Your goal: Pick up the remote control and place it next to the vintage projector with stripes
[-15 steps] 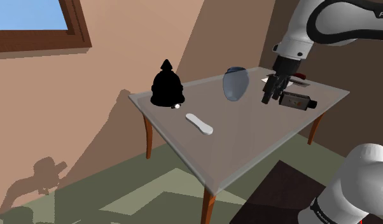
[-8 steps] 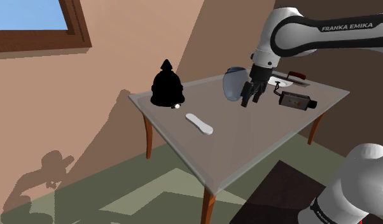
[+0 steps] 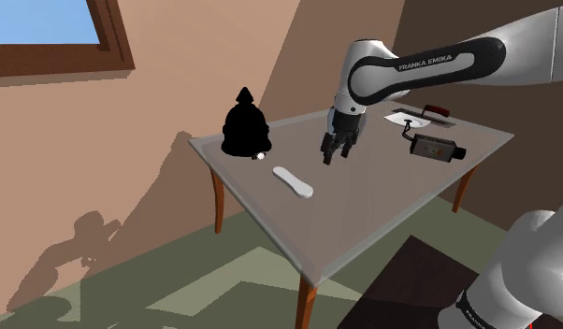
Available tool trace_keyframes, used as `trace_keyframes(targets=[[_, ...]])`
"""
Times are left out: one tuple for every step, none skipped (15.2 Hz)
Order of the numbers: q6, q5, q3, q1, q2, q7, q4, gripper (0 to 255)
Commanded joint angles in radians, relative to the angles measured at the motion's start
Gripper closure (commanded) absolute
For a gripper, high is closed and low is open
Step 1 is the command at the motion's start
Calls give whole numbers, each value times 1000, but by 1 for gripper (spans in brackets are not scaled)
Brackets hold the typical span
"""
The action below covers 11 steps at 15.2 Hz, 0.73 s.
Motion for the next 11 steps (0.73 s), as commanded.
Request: trace_keyframes(targets=[[30, -6, 6, 2, 76, 9, 42, 0], [43, -10, 9, 3, 115, 13, 66, 0], [54, -14, 11, 5, 154, 18, 92, 0], [64, -18, 13, 6, 194, 22, 119, 0], [73, -22, 15, 7, 233, 27, 147, 0], [81, -27, 16, 8, 273, 32, 176, 0], [87, -31, 17, 10, 312, 36, 207, 0], [92, -36, 18, 12, 352, 41, 240, 0], [96, -41, 19, 14, 392, 46, 273, 0], [99, -46, 19, 16, 433, 50, 309, 0], [100, -51, 20, 18, 473, 55, 346, 0]])
